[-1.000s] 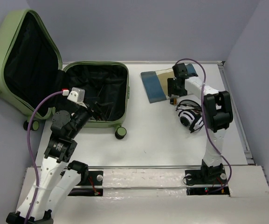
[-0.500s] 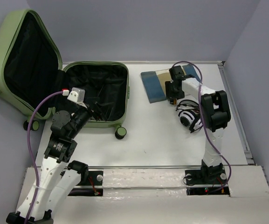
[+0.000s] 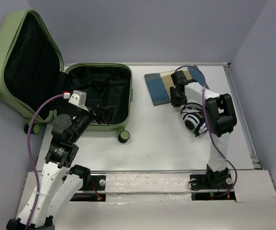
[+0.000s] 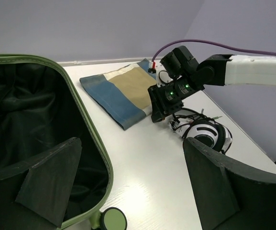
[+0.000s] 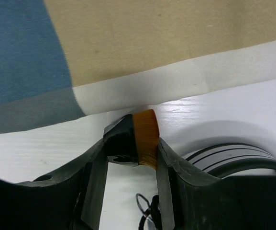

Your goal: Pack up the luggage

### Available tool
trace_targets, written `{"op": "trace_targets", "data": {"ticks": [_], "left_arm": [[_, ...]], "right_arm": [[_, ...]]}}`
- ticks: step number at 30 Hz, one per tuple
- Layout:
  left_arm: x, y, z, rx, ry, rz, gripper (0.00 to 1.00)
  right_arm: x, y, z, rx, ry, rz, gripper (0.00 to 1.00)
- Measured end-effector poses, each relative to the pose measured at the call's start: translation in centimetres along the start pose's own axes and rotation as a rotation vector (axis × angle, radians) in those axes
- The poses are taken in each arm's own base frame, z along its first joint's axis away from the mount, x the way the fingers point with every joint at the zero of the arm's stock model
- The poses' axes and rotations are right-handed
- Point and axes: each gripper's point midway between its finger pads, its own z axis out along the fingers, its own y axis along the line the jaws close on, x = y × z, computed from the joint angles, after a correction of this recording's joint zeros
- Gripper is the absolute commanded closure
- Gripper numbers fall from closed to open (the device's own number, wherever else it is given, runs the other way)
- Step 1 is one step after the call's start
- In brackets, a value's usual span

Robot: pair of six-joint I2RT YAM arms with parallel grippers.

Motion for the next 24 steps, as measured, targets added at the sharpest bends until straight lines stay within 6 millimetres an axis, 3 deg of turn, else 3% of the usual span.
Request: {"op": "trace_targets", "data": {"ticks": [4,8,11,14,15,17,19,20,22,24], "left_arm": [[-0.1,0.0,-0.1,0.001,-0.002,0.001,0.01],[-0.1,0.0,-0.1,0.001,-0.002,0.001,0.01],[-0.1,-0.1,-0.1,0.001,-0.003,0.001,0.01],[-0.1,0.0,-0.1,0.001,-0.003,0.001,0.01],[-0.1,0.0,-0.1,0.001,-0.003,0.001,0.01],[-0.1,0.0,-0.1,0.000,-0.004,0.001,0.01],[-0.3,-0.1,-0.2,0.002,-0.011,0.003,0.01],[-0.3,-0.2,-0.3,0.003,-0.013,0.003,0.01],[-0.5,-0.4,-0.4,0.008,-0.019,0.006,0.01],[-0.6,-0.8,-0.6,0.021,-0.025,0.008,0.01]], "right_arm": [[-0.7,1.6,-1.2,-0.017,-0.032,-0.032,0.63],[-4.1,5.5,-4.9,-0.084,-0.145,-0.080,0.63],[-8.1,11.6,-10.2,-0.218,-0.290,-0.134,0.63],[-11.0,19.8,-17.5,-0.426,-0.447,-0.196,0.18],[-11.8,23.6,-21.3,-0.532,-0.513,-0.224,0.02],[-12.4,27.9,-25.9,-0.661,-0.600,-0.260,0.01],[-11.4,30.4,-28.5,-0.729,-0.627,-0.280,0.01],[-10.9,30.3,-28.5,-0.726,-0.619,-0.279,0.01],[-9.7,28.2,-26.3,-0.678,-0.574,-0.245,0.02],[-7.6,21.9,-20.8,-0.553,-0.479,-0.146,0.02]]}}
